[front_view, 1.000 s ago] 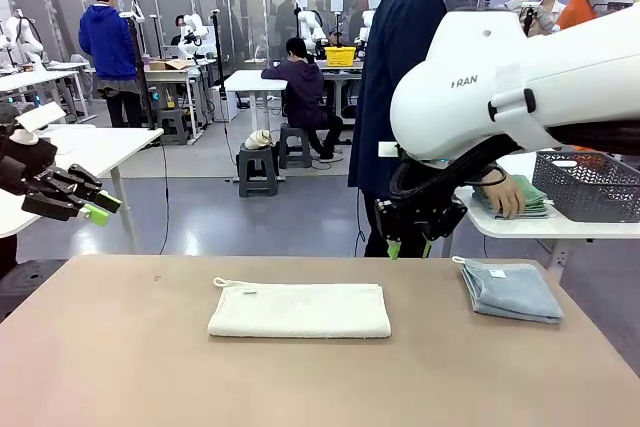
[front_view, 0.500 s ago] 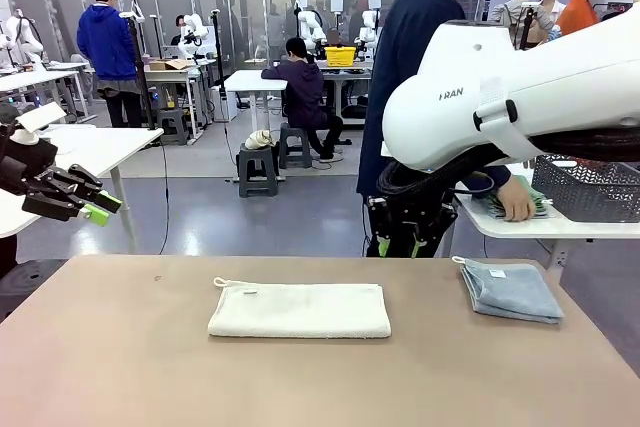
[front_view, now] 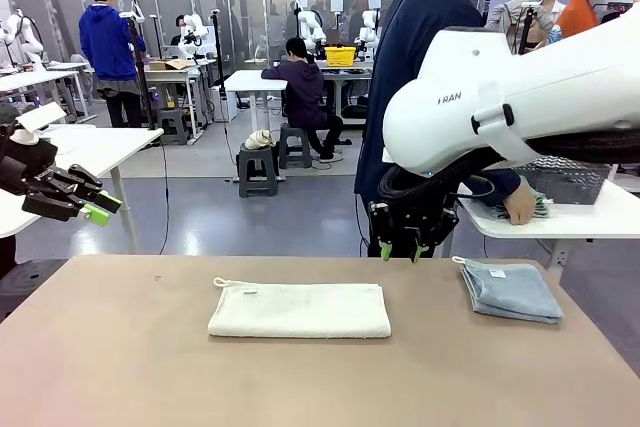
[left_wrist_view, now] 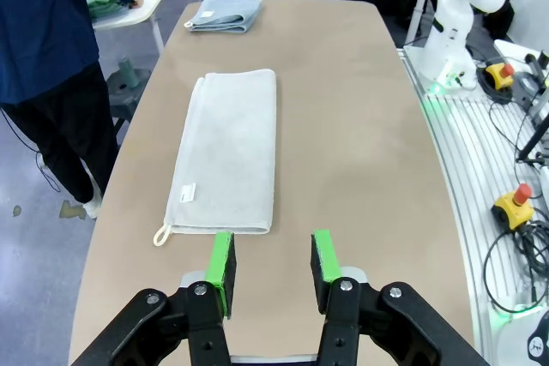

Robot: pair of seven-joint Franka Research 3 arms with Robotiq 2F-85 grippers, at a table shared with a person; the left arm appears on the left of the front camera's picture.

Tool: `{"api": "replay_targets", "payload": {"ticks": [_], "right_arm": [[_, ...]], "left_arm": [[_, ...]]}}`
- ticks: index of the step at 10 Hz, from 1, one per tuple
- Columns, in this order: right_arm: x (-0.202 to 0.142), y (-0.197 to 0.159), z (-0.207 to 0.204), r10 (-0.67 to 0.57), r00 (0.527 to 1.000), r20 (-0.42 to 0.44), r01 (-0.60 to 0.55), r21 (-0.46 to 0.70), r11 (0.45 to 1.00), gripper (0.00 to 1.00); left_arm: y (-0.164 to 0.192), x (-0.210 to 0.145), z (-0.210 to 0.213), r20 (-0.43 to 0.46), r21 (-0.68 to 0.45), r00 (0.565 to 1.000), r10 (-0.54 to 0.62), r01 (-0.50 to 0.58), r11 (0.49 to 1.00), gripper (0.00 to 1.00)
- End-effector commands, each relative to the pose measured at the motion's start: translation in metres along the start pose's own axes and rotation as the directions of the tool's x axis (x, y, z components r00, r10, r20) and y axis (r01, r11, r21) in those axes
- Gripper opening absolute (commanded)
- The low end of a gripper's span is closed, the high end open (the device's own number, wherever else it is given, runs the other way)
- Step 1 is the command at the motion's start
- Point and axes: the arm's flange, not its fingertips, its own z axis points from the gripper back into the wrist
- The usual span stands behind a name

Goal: Fold the towels and place them in the basket.
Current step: When a person lays out a Towel with hook on the table, fold it in half twice.

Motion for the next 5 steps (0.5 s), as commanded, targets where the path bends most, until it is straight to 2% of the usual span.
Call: {"api": "replay_targets", "payload": {"ticks": [1, 5], "right_arm": [[0.025, -0.002, -0.048, -0.052, 0.998, 0.033, 0.053, -0.029, 0.998, 0.48], [0.057, -0.001, -0.113, -0.089, 0.995, 0.048, 0.092, -0.054, 0.994, 0.48]], "left_arm": [[-0.001, -0.001, 0.0, 0.002, -0.002, 1.0, -0.005, 0.005, 1.0, 0.47], [-0.001, -0.001, 0.0, 0.002, -0.002, 1.0, -0.005, 0.005, 1.0, 0.47]]}}
